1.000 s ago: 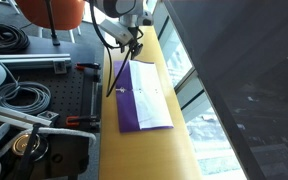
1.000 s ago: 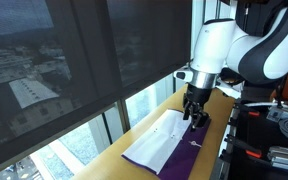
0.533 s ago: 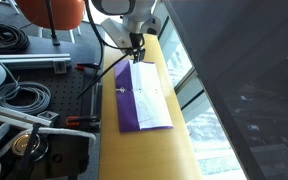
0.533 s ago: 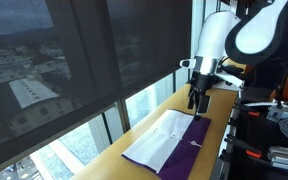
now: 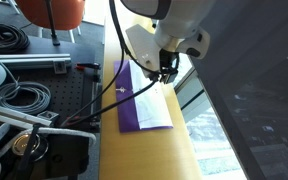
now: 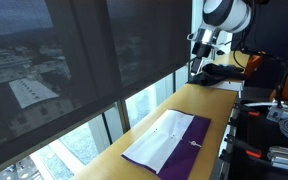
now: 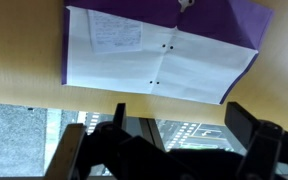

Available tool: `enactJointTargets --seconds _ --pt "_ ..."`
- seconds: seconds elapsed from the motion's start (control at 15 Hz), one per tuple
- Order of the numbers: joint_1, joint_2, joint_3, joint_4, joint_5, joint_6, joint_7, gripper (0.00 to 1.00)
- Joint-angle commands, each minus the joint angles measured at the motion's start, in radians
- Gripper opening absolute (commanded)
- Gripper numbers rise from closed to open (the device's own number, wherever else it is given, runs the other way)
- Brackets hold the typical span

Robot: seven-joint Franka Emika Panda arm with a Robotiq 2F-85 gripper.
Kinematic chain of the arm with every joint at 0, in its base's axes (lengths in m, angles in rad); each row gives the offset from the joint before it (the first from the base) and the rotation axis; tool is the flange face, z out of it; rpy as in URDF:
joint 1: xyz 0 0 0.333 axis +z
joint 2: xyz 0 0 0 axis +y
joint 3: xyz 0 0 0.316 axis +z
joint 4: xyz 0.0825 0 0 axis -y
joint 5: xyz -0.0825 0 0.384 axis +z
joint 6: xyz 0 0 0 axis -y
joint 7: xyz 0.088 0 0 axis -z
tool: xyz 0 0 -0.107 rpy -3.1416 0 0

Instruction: Open up the folder

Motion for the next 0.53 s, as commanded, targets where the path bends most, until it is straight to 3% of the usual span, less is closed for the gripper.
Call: enactJointTargets --seconds 0.0,0.07,0.2,0.47 --pt "0.171 -0.102 -0.238 0.035 -0.013 -0.140 0.062 1.00" --pt "0.217 -0.046 -0.270 0.037 0.015 -0.085 0.005 1.00" --pt "0.256 -0.080 -0.330 0.043 0.005 -0.121 0.027 1.00" --pt "0.273 -0.090 -0.336 0.038 0.003 -0.125 0.045 1.00"
